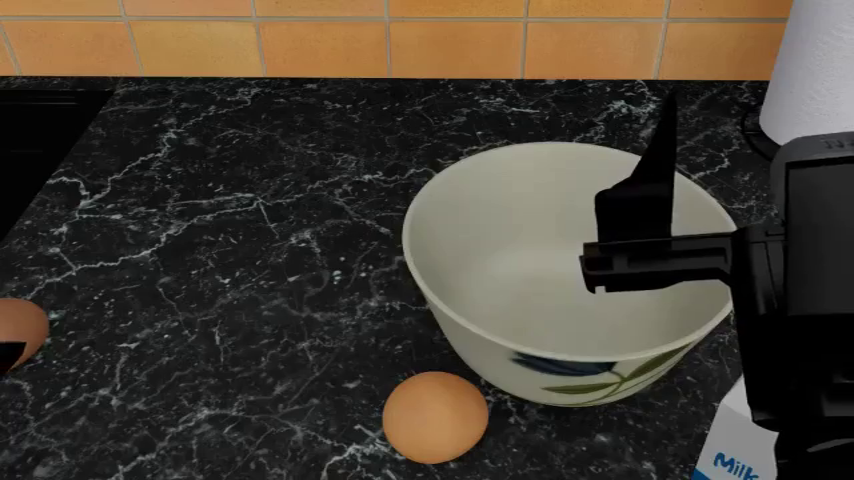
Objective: Place the eggs and milk next to the bowl.
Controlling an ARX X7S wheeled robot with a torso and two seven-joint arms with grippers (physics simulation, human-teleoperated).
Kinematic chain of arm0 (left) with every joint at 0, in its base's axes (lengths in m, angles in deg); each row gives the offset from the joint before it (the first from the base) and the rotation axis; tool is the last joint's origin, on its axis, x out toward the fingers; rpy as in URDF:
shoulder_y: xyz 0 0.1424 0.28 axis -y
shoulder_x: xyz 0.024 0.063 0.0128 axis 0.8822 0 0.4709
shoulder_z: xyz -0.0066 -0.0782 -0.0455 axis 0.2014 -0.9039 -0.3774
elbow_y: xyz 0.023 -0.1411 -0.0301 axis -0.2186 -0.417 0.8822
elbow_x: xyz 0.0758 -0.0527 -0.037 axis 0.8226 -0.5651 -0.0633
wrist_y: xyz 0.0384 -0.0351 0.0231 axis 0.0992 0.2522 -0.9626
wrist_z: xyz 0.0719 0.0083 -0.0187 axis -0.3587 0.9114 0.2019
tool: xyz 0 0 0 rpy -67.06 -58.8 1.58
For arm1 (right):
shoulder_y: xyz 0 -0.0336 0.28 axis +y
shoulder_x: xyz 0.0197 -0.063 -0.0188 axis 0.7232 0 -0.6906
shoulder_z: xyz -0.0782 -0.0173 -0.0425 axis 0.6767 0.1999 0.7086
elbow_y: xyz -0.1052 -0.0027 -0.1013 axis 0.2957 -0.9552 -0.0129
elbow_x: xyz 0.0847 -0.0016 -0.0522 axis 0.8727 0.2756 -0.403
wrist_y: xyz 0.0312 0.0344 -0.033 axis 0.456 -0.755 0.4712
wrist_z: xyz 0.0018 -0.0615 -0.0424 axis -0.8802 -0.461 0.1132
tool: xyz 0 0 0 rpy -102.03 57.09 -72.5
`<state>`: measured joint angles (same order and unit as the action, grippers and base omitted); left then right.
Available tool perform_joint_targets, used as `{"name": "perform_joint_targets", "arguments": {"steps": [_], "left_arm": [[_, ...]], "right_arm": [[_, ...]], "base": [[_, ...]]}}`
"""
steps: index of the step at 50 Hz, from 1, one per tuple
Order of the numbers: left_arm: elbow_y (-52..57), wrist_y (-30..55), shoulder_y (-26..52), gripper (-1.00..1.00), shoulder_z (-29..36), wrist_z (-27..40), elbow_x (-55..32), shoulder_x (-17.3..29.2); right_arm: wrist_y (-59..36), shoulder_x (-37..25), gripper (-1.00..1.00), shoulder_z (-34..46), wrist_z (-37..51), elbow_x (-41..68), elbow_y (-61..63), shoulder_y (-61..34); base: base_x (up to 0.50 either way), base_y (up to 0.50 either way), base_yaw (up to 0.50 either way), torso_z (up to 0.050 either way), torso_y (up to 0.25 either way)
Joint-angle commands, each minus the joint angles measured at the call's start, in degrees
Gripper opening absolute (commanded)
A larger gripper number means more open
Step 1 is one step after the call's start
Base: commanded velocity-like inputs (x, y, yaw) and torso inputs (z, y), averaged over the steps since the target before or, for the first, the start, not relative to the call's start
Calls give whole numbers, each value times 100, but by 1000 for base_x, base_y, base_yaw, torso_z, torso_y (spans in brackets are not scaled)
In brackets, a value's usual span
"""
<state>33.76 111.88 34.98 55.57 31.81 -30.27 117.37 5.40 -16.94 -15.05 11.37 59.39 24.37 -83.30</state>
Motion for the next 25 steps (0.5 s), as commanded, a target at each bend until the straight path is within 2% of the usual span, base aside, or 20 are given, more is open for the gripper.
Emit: {"name": "perform_joint_targets", "arguments": {"steps": [1, 8, 25], "left_arm": [[-306, -173, 6, 100, 106, -95, 149, -143], [-924, -634, -20, 100, 262, -370, 430, -289], [-1408, -981, -110, 100, 359, -513, 587, -510]], "right_arm": [[3, -17, 100, 25, 32, 1, -14, -3], [-52, 3, 100, 50, 71, 25, 3, -70], [-31, -3, 100, 201, 122, -8, -93, -156]], "base": [[0, 0, 0, 0, 0], [0, 0, 0, 0, 0], [0, 0, 0, 0, 0]]}}
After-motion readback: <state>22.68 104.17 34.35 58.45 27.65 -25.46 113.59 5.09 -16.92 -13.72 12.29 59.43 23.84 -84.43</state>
